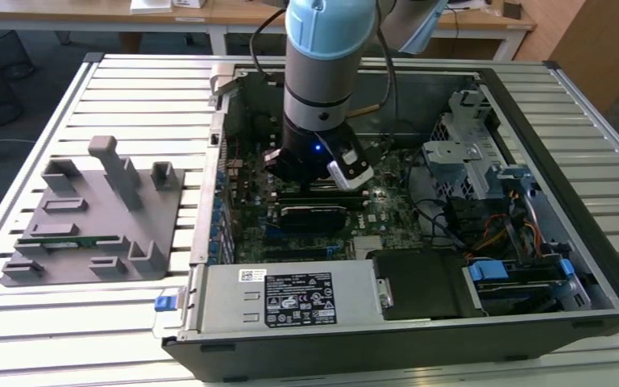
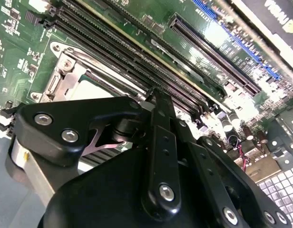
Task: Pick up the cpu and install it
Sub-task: 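Install the second cpu locking lever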
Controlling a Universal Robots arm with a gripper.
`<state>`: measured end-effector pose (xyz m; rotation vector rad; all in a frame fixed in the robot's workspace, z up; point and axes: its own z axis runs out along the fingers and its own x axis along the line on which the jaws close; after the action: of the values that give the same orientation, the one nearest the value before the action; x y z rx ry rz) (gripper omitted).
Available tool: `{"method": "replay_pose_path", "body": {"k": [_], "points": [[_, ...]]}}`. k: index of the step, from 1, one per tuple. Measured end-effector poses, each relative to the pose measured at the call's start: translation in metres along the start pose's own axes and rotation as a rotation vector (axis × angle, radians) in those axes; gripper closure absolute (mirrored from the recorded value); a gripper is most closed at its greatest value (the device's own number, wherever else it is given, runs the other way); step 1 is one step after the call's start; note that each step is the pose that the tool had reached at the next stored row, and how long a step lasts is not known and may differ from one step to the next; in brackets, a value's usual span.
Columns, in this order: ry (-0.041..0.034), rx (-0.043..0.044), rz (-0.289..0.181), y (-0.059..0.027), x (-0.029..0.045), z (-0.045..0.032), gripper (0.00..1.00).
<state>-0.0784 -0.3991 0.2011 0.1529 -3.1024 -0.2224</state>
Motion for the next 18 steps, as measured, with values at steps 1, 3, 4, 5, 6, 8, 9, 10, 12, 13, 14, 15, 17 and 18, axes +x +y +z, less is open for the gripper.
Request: {"method": "replay_pose_path", "body": {"k": [1,3,4,5,6,8,9,10,12,13,14,15,17,18], "points": [[-0.0006,-0.0054,0.000,-0.0014,0.0002,-0.0002,0.89],[-0.0019,-0.0199,-0.001,-0.0043,0.0005,-0.0006,0.89],[-0.0025,-0.0245,-0.001,-0.0051,0.0005,-0.0007,0.89],[-0.0026,-0.0256,-0.001,-0.0054,0.0006,-0.0008,0.89],[-0.0025,-0.0257,-0.001,-0.0054,0.0006,-0.0008,0.89],[-0.0025,-0.0258,-0.001,-0.0054,0.0006,-0.0008,0.89],[-0.0025,-0.0259,-0.001,-0.0054,0.0006,-0.0007,0.89],[-0.0025,-0.0258,-0.001,-0.0055,0.0006,-0.0008,0.89],[-0.0027,-0.0258,-0.001,-0.0055,0.0006,-0.0008,0.89],[-0.0038,-0.0257,-0.001,-0.0055,0.0010,-0.0008,0.89],[-0.0056,-0.0255,-0.001,-0.0054,0.0015,-0.0008,0.89],[-0.0080,-0.0252,-0.002,-0.0053,0.0022,-0.0007,0.89],[-0.0139,-0.0251,-0.003,-0.0052,0.0034,-0.0007,0.89],[-0.0176,-0.0252,-0.003,-0.0052,0.0039,-0.0007,0.89]]}}
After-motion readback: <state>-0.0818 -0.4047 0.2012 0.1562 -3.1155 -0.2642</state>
